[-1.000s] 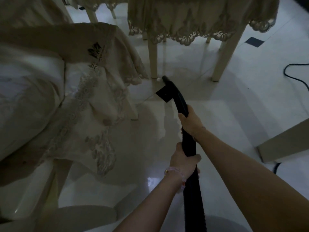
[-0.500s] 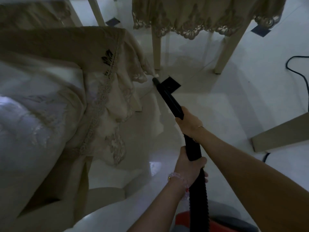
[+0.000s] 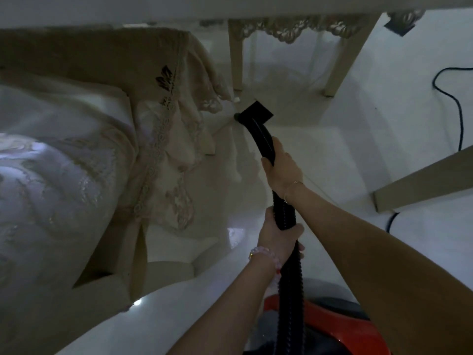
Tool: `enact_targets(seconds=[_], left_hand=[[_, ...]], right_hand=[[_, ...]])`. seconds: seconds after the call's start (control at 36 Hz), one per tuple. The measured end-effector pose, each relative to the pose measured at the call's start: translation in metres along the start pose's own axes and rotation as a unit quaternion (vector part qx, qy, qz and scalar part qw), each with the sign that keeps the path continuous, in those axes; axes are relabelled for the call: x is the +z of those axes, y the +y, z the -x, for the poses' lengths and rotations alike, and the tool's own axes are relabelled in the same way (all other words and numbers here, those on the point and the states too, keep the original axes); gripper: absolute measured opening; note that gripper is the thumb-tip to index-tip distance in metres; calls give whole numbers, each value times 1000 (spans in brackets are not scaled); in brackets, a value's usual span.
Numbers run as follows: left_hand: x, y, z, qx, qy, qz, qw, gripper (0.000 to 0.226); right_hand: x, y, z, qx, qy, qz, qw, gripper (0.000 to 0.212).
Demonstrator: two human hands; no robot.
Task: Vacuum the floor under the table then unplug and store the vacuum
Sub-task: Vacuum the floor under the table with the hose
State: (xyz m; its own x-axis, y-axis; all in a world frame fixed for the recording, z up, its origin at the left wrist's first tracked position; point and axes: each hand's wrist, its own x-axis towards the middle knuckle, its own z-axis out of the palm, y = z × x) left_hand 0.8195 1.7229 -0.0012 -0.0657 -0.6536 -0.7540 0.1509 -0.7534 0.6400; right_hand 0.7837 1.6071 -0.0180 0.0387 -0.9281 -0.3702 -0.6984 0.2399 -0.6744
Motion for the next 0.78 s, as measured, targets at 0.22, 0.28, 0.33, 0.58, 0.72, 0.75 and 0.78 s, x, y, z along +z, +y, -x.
enact_targets(seconds=[0.22, 0.28, 0.33, 0.58, 0.72, 0.75, 0.78], left_hand=[[-11, 1, -24, 12, 6, 9, 1000, 30], [-13, 2, -29, 16, 7, 5, 1000, 28], [-14, 3, -34, 16, 9, 4, 1000, 27], [-19, 15, -49, -13, -8, 25, 1000, 38], [-26, 12, -43, -35, -13, 40, 998, 41], [-28, 9, -41, -35, -15, 39, 999, 42], [-29, 7, -39, -36, -14, 39, 999, 42]], right_hand=[[11, 0, -20, -14, 45, -24, 999, 60], [12, 0, -23, -22, 56, -29, 998, 60], [13, -1, -26, -36, 66, -43, 996, 60], [23, -5, -51, 7, -38, 23, 999, 60], [31, -3, -51, 64, -58, 65, 994, 61], [33, -3, -48, 67, -57, 58, 994, 62], [34, -2, -45, 70, -55, 52, 995, 62]])
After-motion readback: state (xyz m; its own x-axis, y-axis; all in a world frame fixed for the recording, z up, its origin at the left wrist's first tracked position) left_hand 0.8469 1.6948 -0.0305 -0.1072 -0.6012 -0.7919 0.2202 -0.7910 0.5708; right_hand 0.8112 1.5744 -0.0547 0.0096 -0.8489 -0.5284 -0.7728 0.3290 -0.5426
